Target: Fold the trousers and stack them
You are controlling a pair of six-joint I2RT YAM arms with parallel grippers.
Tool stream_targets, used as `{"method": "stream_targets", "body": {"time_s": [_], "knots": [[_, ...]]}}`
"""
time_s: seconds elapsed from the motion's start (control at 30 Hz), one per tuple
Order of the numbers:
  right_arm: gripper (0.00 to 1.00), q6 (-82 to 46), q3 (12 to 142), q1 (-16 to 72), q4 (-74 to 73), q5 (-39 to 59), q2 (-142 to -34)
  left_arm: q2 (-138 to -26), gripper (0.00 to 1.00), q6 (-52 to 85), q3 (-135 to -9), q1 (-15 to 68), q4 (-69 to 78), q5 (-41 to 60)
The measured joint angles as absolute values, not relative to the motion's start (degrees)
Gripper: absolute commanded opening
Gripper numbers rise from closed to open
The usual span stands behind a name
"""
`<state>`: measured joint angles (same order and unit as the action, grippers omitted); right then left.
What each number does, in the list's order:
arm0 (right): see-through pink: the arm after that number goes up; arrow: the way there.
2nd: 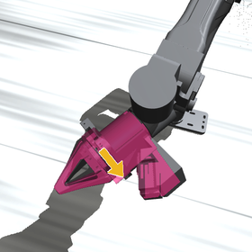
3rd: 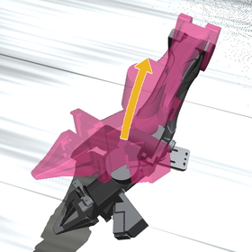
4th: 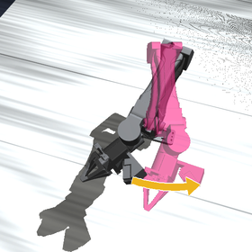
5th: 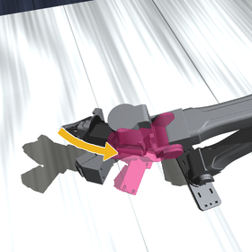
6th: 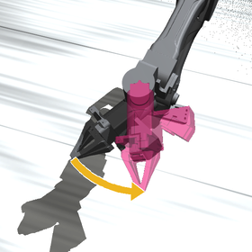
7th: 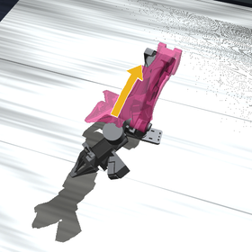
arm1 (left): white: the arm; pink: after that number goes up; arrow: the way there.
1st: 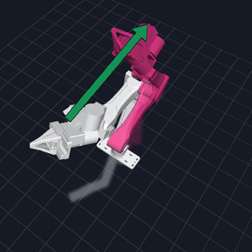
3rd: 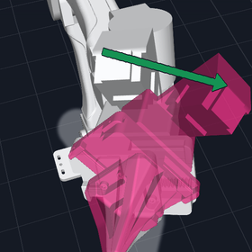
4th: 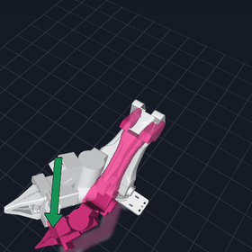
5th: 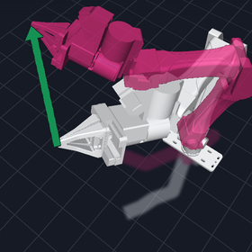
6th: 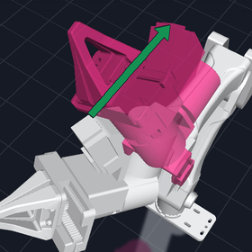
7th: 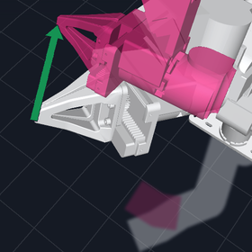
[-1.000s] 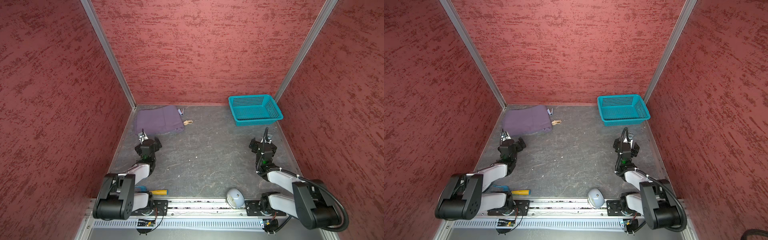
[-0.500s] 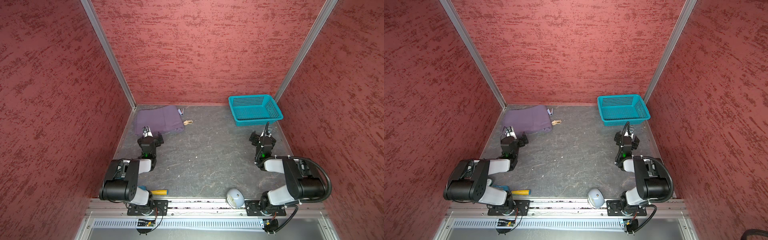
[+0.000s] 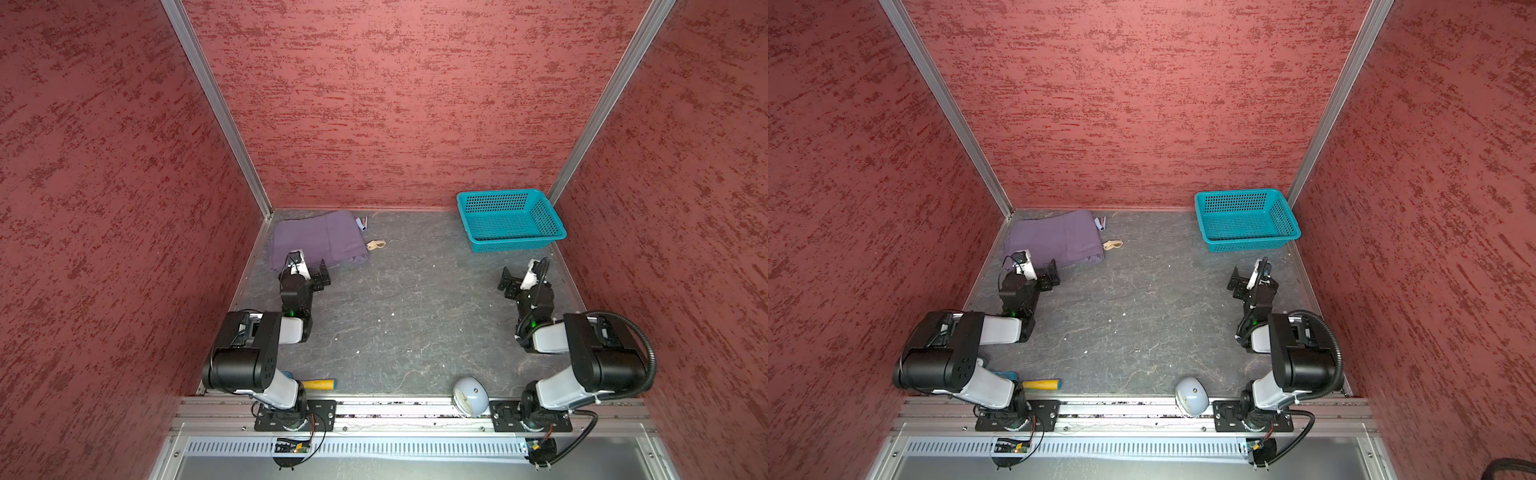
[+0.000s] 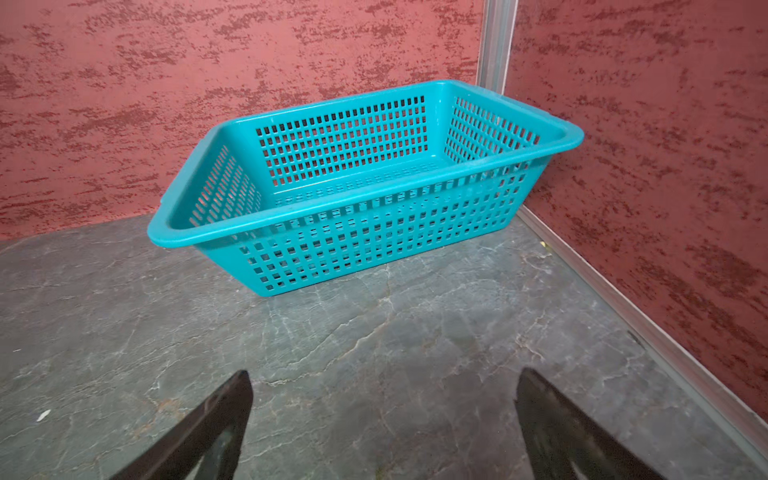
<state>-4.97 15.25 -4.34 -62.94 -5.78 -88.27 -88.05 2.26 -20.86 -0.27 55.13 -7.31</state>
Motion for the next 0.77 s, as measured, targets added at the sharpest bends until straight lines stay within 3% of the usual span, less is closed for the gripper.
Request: {"method": "stream_targets", "body": {"time_s": [0.77], "knots": [[0.99,-4.89,16.25,-4.34,-62.89,-5.08,-88.27,-88.05,0.99,2.04,-20.84,-0.36,53.56,-7.31]]}}
